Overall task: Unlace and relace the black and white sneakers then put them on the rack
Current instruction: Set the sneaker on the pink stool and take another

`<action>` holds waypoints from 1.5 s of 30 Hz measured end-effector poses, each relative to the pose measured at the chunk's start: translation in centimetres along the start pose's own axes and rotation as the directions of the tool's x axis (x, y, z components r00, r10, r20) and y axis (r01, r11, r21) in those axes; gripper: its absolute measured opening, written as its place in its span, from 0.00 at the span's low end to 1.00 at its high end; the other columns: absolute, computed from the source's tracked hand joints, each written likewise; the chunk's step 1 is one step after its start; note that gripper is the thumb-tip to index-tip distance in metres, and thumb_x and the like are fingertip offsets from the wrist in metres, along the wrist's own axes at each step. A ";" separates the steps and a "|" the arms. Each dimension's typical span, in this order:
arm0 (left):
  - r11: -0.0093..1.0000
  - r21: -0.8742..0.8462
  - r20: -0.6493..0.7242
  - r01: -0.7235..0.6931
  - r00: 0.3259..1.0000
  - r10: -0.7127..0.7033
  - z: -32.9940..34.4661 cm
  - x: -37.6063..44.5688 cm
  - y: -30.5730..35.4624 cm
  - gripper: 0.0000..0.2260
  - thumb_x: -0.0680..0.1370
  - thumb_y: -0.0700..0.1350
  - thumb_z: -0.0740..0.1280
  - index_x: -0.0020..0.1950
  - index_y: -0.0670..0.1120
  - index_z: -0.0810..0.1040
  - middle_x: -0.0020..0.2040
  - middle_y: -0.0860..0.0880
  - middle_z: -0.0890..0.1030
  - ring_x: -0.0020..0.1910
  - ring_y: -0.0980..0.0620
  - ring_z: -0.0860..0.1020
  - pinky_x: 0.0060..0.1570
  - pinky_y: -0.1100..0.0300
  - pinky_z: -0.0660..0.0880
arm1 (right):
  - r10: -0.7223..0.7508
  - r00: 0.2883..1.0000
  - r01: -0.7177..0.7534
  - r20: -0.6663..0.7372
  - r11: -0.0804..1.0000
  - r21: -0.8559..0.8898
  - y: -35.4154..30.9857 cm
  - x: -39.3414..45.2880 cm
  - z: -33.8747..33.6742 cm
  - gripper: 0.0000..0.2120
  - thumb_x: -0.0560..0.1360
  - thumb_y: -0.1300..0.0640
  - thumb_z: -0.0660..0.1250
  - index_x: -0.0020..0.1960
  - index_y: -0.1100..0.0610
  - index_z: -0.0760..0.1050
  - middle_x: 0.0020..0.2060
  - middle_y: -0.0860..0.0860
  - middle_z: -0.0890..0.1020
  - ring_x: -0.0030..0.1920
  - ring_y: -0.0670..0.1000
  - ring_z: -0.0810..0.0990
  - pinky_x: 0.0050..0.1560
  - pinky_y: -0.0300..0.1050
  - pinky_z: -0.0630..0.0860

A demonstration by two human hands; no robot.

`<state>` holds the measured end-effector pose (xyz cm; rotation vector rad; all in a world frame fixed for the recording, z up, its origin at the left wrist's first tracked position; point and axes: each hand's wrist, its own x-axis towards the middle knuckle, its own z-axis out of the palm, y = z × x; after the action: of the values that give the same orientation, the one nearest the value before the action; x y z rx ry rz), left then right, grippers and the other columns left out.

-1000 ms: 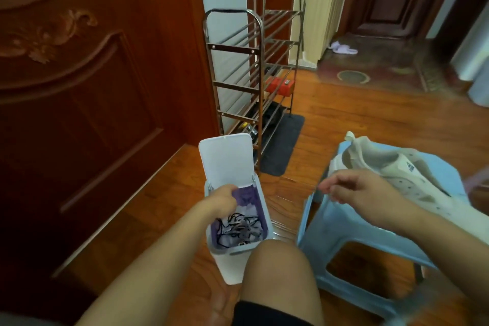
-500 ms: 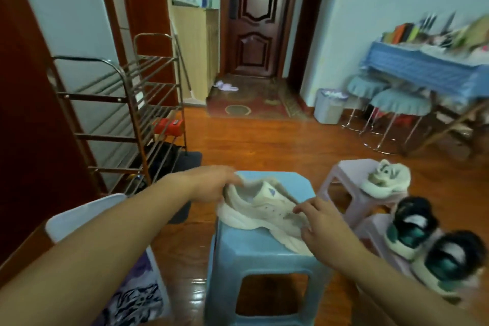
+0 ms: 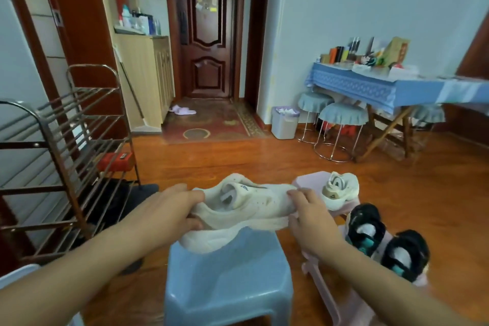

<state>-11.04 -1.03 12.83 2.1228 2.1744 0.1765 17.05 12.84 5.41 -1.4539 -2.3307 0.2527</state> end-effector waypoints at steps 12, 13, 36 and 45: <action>0.996 -0.013 -0.136 0.085 0.987 -0.086 10.7 31.9 13.9 0.12 0.78 0.59 0.68 0.54 0.53 0.74 0.52 0.48 0.77 0.51 0.43 0.79 0.48 0.50 0.76 | 0.417 0.870 -0.449 0.264 0.890 0.074 19.8 15.9 3.7 0.21 0.80 0.55 0.62 0.72 0.55 0.66 0.68 0.56 0.68 0.64 0.58 0.73 0.61 0.49 0.74; 0.996 0.002 -0.127 0.090 0.988 -0.089 12.5 34.8 14.8 0.12 0.79 0.59 0.68 0.56 0.53 0.75 0.52 0.48 0.76 0.51 0.44 0.79 0.48 0.50 0.77 | 0.427 0.865 -0.449 0.262 0.893 0.028 22.0 17.1 4.0 0.21 0.80 0.55 0.61 0.72 0.55 0.65 0.68 0.56 0.68 0.65 0.59 0.73 0.60 0.49 0.75; 0.993 -0.112 0.156 0.019 0.988 -0.001 25.6 49.4 23.0 0.32 0.80 0.44 0.63 0.79 0.58 0.51 0.68 0.43 0.67 0.58 0.40 0.77 0.53 0.47 0.78 | 0.424 0.872 -0.418 0.244 0.905 -0.081 33.1 26.4 11.1 0.17 0.81 0.55 0.60 0.69 0.55 0.66 0.70 0.56 0.66 0.64 0.58 0.75 0.61 0.52 0.75; 0.909 -0.410 0.069 -0.071 0.992 0.109 16.1 24.9 24.0 0.11 0.80 0.51 0.67 0.63 0.56 0.76 0.54 0.55 0.78 0.53 0.53 0.78 0.52 0.54 0.76 | 0.494 0.869 -0.489 0.037 0.867 -0.092 26.4 8.4 -0.9 0.11 0.78 0.59 0.59 0.59 0.57 0.74 0.58 0.56 0.72 0.51 0.61 0.79 0.46 0.51 0.73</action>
<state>14.44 24.61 0.81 1.9481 1.7956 0.4848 35.87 32.16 -1.07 -2.0964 -1.9881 0.3437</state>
